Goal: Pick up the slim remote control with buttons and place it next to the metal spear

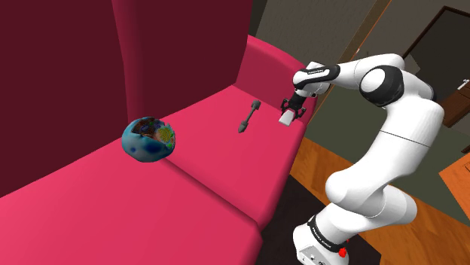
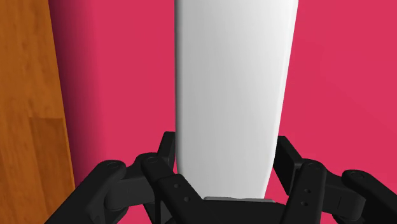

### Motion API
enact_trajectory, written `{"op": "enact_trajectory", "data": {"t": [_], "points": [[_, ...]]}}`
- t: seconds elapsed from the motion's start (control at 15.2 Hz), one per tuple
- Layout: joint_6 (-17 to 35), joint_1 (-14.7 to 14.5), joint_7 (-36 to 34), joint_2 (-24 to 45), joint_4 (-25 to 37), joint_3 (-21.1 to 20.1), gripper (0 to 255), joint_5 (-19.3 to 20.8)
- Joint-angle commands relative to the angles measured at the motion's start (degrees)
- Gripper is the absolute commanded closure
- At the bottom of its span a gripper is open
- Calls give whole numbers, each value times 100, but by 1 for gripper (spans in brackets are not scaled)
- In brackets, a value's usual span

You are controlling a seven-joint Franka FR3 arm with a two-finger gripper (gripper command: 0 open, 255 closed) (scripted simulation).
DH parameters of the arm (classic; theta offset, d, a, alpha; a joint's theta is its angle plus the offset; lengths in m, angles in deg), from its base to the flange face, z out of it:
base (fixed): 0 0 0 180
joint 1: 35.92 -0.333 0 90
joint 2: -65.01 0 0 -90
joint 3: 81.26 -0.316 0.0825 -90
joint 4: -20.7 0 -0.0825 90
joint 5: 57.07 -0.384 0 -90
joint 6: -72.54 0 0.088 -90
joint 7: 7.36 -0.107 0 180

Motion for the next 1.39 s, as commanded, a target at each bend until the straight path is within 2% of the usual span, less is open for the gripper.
{"op": "enact_trajectory", "data": {"t": [0.0, 0.2, 0.26, 0.59, 0.86, 1.32], "points": [[6, 0, -1, 1, -1, 0, 255, 1], [6, 0, -1, 1, -1, 0, 255, 1], [6, 0, -1, 1, -1, 0, 0, 1], [6, 0, -1, 1, -1, 0, 0, 1], [-615, 19, 50, -288, 337, -34, 0, -79], [-615, 19, 50, -288, 337, -33, 0, -79]]}}
